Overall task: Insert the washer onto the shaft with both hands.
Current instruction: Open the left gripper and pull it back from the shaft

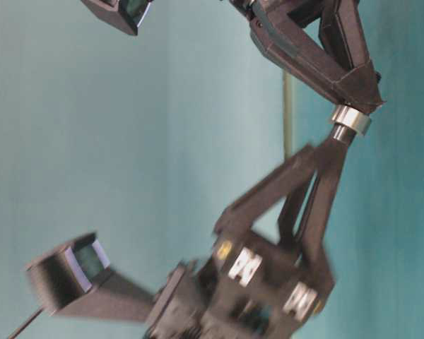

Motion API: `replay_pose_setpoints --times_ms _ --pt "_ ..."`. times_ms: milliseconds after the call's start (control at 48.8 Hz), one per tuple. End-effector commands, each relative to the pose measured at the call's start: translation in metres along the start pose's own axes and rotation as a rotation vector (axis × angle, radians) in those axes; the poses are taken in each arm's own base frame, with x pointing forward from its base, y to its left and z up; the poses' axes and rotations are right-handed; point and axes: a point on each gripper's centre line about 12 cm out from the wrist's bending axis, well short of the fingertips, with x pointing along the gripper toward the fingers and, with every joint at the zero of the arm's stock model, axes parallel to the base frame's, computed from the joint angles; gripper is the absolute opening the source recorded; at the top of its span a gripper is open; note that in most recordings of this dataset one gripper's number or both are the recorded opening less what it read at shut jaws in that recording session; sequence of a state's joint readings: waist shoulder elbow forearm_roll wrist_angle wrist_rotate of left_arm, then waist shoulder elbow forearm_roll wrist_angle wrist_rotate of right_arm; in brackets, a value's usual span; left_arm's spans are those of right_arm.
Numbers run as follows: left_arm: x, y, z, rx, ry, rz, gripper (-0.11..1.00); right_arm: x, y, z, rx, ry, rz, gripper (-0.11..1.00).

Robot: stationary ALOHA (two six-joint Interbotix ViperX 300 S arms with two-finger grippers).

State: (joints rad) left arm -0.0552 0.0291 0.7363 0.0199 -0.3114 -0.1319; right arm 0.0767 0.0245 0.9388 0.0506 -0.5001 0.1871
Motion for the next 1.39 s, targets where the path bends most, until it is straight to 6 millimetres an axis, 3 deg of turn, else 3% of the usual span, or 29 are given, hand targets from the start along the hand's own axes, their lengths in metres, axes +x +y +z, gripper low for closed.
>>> replay_pose_setpoints --times_ms 0,246,471,1373 --pt "-0.016 -0.005 0.014 0.007 -0.025 -0.010 0.91 0.001 0.003 0.009 0.003 -0.029 0.010 0.00" --pt "-0.048 -0.005 0.012 0.008 -0.005 -0.009 0.91 0.001 0.003 0.009 0.003 -0.029 0.010 0.00" --pt "-0.064 -0.004 0.005 0.010 0.034 -0.003 0.90 0.001 0.003 0.009 0.003 -0.029 0.010 0.00" --pt "-0.067 -0.005 0.009 0.010 0.037 -0.002 0.90 0.001 0.003 0.010 0.003 -0.031 0.011 0.00"
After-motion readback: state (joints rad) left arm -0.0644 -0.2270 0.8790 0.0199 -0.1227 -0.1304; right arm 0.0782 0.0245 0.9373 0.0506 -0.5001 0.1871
